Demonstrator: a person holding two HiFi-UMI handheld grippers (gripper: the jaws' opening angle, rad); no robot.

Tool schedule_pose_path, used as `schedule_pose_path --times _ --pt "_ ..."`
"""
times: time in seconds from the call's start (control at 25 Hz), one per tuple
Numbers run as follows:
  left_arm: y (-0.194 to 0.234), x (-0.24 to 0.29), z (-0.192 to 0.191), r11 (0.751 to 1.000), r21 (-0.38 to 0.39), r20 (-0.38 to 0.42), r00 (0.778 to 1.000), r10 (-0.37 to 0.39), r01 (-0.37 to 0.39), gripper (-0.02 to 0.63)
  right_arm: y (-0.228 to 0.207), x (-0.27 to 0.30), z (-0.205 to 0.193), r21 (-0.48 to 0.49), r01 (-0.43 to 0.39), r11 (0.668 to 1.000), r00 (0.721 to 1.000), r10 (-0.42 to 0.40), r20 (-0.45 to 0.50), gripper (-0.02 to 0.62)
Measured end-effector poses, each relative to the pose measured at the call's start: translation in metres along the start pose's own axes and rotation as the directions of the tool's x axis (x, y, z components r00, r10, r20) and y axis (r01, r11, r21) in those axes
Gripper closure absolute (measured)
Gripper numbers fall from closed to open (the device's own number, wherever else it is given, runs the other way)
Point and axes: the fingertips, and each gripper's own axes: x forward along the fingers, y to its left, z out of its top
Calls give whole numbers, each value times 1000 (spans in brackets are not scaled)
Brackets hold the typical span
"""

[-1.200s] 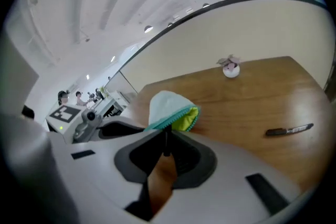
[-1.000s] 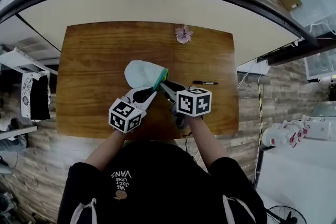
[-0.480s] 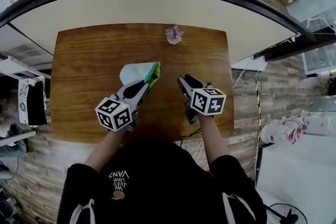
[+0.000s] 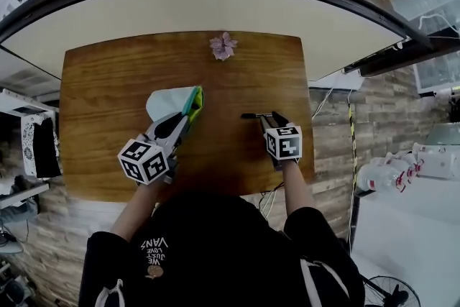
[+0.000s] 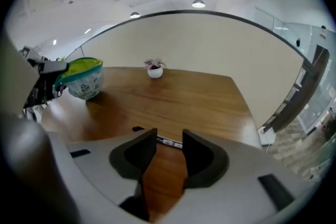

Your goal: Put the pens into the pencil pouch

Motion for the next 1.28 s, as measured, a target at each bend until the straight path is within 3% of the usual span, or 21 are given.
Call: schedule_pose_path --times 0.12,0.2,0.44,0.52,0.56,0.72,0.8,1.04,1.28 --pt "1 5 -5 1000 -11 -9 1000 14 -14 555 -10 4 -4 -135 -29 990 999 25 -33 474" --pt "1 8 -10 1000 -19 -15 1000 22 -22 555 -12 8 -8 -258 -76 963 996 61 -68 472" --pt "-1 12 -22 998 -46 -16 999 46 -47 555 -19 17 -26 -515 -241 823 964 141 -226 472" --pt "0 12 -25 997 -55 -12 998 56 -57 555 -22 21 -30 -555 -289 780 949 157 -273 472" --pt "0 12 -26 996 -58 -10 998 60 -61 555 -22 22 -32 -550 -313 775 941 174 -290 474" --pt "0 8 -29 995 -66 0 997 76 -76 555 -16 20 -36 -480 -382 790 913 244 -326 513" --pt "0 7 -29 995 -67 7 997 79 -79 555 -14 19 -36 -473 -375 797 918 246 -312 546" --pt "2 -2 -30 995 -59 7 997 77 -76 555 9 11 -45 -466 -330 821 940 238 -245 549" --pt "4 -10 -35 997 -32 -19 998 66 -66 555 68 -15 -38 -420 -327 847 945 293 -146 549"
